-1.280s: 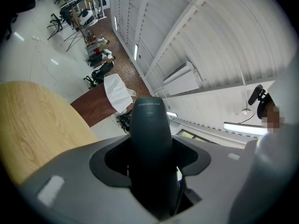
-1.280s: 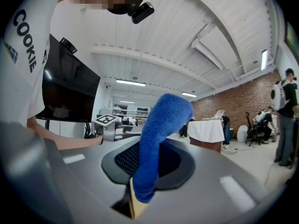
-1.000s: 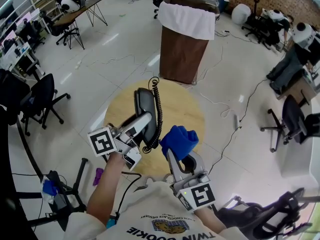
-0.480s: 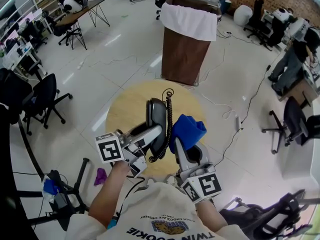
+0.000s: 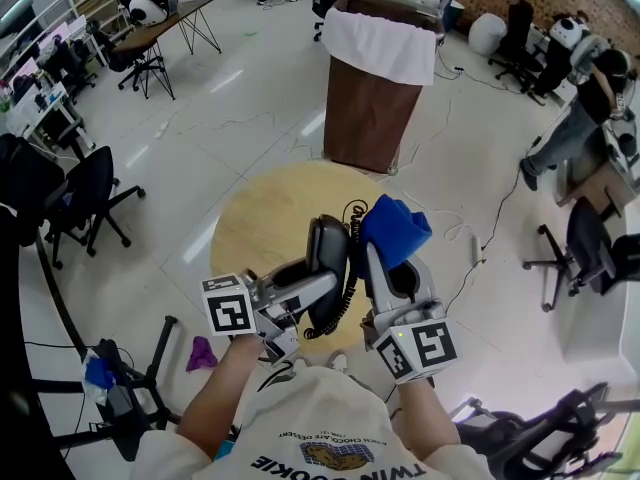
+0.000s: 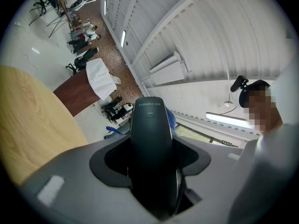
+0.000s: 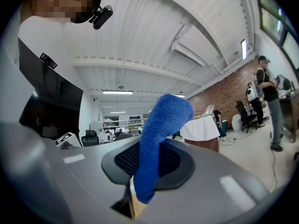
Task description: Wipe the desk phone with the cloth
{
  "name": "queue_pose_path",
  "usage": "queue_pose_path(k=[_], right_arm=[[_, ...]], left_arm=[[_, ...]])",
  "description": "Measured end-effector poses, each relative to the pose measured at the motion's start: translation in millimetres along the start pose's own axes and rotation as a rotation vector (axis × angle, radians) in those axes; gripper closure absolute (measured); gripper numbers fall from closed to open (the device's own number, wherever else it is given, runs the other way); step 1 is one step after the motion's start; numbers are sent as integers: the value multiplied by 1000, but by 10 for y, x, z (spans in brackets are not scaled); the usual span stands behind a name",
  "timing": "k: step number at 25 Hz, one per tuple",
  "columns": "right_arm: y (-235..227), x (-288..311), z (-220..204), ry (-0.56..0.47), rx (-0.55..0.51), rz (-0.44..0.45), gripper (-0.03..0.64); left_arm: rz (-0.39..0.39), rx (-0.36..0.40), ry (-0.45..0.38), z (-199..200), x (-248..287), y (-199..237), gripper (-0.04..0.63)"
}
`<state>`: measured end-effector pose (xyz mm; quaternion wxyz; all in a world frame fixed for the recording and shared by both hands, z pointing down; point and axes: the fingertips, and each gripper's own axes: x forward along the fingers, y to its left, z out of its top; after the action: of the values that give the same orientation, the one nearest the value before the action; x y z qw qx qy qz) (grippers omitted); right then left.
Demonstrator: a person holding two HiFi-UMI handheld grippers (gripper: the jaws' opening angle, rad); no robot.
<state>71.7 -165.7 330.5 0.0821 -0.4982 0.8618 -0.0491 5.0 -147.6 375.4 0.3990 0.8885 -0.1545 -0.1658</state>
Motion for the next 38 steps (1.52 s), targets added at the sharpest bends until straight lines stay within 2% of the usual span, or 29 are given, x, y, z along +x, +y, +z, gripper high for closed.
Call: queue_pose_path(k=[6,13,21,27,30,34,38], right_arm=[[-42,96,84,-15,-24,7,555],[-27,137,94,-14,-40,3,554],[17,70,15,-4,-39,2,554],[288,-177,-438,79,115,39,554],[425,-246,-725,150,150,61,555],[531,-312,-1087,225,81,86,554],[738,-364,-1390,286,-30,155,554]], left_arm=[[-21,-16,17,-105,0,-26,341],[-30,-28,11,-51,-23,-17,341],[-40,-60,-55,164,-65,13,341],[-35,-54,-114,487,-122,78,341],[-42,-51,-129,583,-130,81,341],[-57,-44,-131,645,-107,48,341],[-58,-79,-132,632,-94,54,341]])
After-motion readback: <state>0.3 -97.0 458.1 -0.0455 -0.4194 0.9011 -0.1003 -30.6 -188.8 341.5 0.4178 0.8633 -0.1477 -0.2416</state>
